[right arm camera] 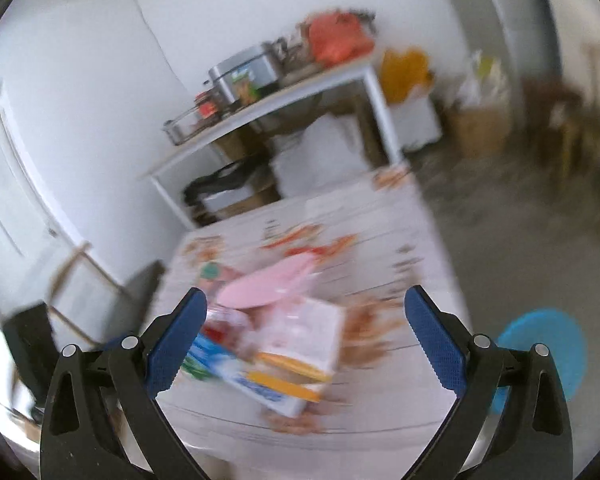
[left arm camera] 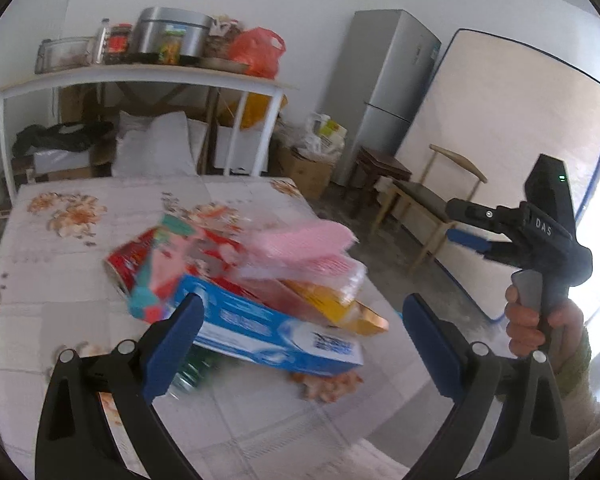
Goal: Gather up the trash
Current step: 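Move both open tools back toward the table clutter, then grasp the clear red-printed snack bag with the left tool while the right tool grasps the pink mesh bag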
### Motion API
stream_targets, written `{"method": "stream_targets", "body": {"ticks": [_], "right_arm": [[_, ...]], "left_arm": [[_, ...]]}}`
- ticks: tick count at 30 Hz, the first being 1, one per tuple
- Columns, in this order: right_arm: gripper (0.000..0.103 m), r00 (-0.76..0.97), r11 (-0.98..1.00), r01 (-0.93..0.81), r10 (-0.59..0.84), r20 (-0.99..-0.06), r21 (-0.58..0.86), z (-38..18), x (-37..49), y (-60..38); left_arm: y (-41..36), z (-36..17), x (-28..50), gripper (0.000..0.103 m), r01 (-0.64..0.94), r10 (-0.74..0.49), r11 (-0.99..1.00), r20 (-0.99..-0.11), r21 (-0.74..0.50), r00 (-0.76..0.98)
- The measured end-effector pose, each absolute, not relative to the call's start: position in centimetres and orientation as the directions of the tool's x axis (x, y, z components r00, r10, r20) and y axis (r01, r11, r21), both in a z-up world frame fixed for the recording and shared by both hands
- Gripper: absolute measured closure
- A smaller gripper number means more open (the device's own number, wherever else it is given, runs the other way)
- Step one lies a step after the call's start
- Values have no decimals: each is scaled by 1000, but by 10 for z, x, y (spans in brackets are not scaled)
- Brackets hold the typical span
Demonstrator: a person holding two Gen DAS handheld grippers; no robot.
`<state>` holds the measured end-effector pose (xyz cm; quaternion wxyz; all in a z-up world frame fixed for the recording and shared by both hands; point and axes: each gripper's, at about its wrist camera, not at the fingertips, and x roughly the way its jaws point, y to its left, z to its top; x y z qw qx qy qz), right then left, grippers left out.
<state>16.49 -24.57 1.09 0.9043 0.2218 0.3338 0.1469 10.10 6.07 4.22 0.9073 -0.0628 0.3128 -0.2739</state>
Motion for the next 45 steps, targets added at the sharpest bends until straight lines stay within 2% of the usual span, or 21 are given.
{"method": "stream_targets", "body": {"ticks": [2, 9, 12, 15, 18, 22, 29, 32, 36, 44, 45], "right_arm": [[8, 700, 798, -119, 490, -520, 591, 3, 180, -241], [12, 648, 703, -56, 566, -510, 709, -9, 216, -241], [12, 622, 670, -13, 586, -519, 742, -21, 236, -248], [14, 604, 634, 17, 610, -514, 773, -33, 251, -257], [14, 597, 609, 32, 625, -503, 793, -43, 261, -262], [16, 555, 556, 57, 673, -489, 830, -60, 276, -268], [25, 508, 520, 128, 697, -507, 844, -86, 306, -272], [27, 492, 511, 138, 708, -507, 848, -94, 313, -268], [32, 472, 512, 157, 712, -519, 845, -103, 321, -265], [36, 468, 469, 132, 747, -472, 873, -100, 321, -262], [36, 469, 459, 122, 755, -458, 880, -98, 318, -262]], "left_arm": [[67, 44, 113, 6, 457, -535, 843, -529, -283, 659], [86, 63, 167, 6, 451, -537, 842, -531, -296, 655], [93, 74, 218, 6, 437, -539, 841, -579, -320, 612], [91, 69, 285, 6, 402, -552, 830, -671, -385, 495], [78, 51, 354, 6, 393, -508, 847, -759, -357, 407], [64, 7, 424, 8, 336, -494, 849, -837, -407, 234], [41, -64, 486, 15, 261, -444, 867, -896, -425, 13], [36, -89, 499, 19, 217, -444, 868, -894, -447, -66], [28, -96, 502, 27, 250, -464, 843, -879, -476, -107], [23, -102, 499, 58, 282, -465, 826, -873, -488, -149], [24, -104, 499, 67, 276, -472, 822, -867, -498, -160]]}}
